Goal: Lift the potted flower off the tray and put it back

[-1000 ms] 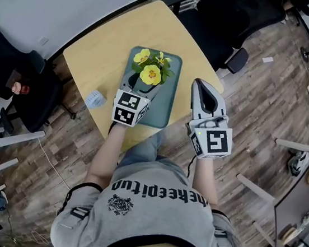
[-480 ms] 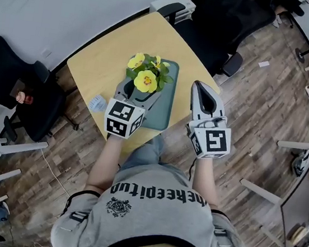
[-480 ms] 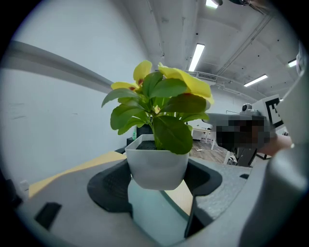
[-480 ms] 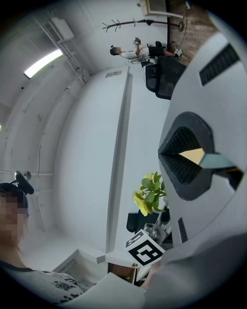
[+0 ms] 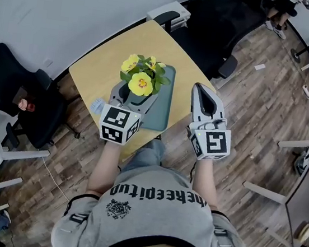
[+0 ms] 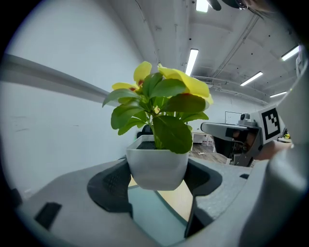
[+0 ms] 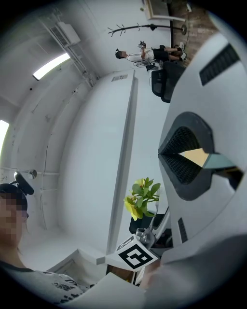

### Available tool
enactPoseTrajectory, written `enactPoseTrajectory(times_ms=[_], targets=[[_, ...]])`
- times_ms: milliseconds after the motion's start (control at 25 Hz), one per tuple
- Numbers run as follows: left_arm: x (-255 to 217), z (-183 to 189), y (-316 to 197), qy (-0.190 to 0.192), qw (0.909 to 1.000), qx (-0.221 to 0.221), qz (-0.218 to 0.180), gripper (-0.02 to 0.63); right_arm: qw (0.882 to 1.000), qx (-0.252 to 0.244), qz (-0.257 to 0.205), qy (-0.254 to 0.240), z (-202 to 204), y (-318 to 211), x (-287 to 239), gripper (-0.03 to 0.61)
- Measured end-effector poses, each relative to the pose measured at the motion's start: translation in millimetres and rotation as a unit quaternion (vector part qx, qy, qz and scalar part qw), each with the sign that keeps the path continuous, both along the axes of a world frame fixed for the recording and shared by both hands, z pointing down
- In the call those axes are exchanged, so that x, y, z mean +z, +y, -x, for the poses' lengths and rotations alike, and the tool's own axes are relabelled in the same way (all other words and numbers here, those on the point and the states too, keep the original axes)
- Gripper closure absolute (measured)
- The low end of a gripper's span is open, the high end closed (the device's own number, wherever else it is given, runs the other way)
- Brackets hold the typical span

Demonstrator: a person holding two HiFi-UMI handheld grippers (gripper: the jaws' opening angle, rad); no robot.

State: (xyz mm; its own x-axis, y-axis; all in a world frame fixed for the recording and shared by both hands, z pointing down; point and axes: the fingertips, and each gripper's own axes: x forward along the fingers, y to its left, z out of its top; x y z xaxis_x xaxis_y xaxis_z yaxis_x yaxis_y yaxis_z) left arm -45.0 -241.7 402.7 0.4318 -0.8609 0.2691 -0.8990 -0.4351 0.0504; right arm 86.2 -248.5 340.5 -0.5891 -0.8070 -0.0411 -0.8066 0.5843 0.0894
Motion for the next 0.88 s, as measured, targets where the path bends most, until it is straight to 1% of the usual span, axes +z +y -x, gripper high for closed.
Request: enactPoseTrajectory(times_ms=[160, 440, 680, 880], targets=[[-15.3, -1.4, 7.2, -0.001, 0.9999, 0.000, -0.014, 0.275, 1.000, 0.011, -0.004, -0.003, -8.0, 8.7, -6.7, 0.575], [-33.0, -4.6, 15.7, 0.003, 0.9994, -0.005, -0.033, 0.275, 1.000, 0.015, -0.014, -0.005, -17.0, 21.0, -16.3, 0.575], [-31.3, -3.3, 14.9, -0.001, 0.9993, -0.005, -0.037, 0.275, 1.000, 0.010, -0.019, -0.002, -13.7, 25.9, -18.1, 0.575], [-24.4, -1.7, 7.9, -0.012, 0.9991, -0.005, -0.041, 0.275, 1.000, 0.010, -0.017, 0.001, -9.2, 26.2, -15.4, 0.575]])
